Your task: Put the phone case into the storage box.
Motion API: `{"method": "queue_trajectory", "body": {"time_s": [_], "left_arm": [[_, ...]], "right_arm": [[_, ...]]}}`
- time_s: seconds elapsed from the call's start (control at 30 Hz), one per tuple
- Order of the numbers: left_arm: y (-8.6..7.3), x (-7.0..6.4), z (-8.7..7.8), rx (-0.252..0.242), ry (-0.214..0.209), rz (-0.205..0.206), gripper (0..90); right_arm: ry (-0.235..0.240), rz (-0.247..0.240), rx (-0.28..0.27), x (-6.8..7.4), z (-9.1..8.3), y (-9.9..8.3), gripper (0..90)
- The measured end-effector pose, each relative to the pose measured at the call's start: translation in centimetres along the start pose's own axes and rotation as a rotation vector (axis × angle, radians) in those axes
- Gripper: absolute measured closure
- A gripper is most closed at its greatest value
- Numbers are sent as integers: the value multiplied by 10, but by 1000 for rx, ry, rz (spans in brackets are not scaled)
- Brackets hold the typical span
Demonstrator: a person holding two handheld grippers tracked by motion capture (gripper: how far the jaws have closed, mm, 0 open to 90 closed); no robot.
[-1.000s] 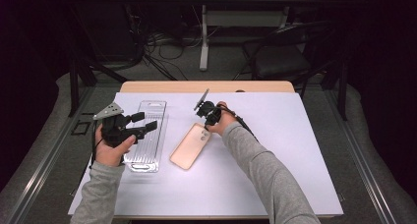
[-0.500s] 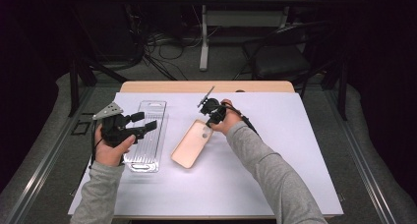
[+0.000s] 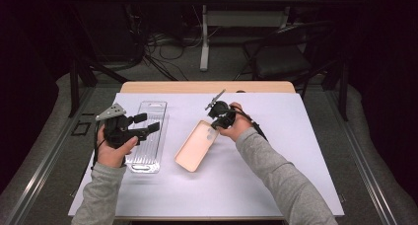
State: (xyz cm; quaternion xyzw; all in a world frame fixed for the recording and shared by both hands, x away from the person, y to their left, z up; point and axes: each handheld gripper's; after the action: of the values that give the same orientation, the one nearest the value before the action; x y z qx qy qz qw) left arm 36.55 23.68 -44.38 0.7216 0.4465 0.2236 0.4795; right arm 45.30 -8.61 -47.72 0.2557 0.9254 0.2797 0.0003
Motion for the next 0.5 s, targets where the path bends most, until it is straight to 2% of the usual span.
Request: {"method": "queue_trajectory", "body": {"time_s": [0.23,0.5], "left_arm": [[1,-6,1,0,-13,12,297],[2,-14,3,2,-31,21,294]], "right_arm": [[-7,-3,-48,6,-12,-15,889],[-43,-11,-106,14,-30,-32,889]]}}
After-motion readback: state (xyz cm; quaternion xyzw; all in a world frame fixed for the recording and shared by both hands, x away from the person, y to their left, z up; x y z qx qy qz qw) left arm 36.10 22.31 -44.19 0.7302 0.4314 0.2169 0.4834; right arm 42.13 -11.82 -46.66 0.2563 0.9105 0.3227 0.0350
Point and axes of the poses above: each handheld gripper's, and its own axes: z roughly forward along the jaws, y roughly out of its top, x roughly to its left, and after that the axes turned 15 degrees about y, right-handed
